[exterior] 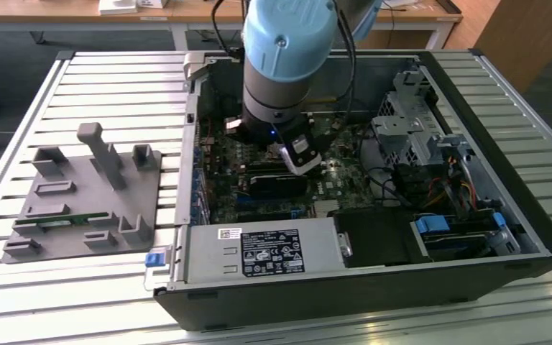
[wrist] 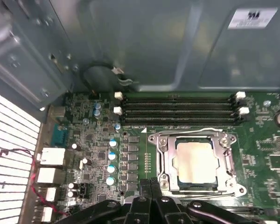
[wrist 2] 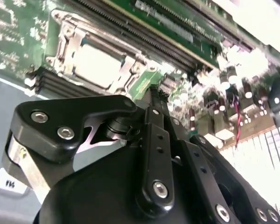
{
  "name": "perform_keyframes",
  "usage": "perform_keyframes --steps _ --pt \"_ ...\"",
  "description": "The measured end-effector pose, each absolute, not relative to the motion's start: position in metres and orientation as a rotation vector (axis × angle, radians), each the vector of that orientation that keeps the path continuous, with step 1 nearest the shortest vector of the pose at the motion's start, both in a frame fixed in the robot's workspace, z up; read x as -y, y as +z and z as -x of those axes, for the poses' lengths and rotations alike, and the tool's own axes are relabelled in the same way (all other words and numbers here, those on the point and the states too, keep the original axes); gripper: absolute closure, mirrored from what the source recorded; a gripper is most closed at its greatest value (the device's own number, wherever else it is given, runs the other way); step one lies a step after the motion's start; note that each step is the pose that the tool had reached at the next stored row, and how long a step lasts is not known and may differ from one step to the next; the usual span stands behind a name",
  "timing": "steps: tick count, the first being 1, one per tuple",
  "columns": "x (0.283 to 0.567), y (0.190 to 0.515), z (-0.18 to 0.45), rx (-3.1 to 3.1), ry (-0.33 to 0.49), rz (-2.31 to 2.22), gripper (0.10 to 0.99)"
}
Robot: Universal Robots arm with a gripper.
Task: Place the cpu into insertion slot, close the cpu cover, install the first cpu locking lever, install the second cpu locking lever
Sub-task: 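Install the second cpu locking lever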
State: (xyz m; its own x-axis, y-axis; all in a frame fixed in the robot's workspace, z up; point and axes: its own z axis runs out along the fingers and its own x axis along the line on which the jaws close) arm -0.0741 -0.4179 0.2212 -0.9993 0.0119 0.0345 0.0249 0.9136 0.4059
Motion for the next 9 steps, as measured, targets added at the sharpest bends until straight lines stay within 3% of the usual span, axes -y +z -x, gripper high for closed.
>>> perform_keyframes --steps 9 --pt "0.4172 0.2305 0.0739 3.043 -0.646 0.032 0.980"
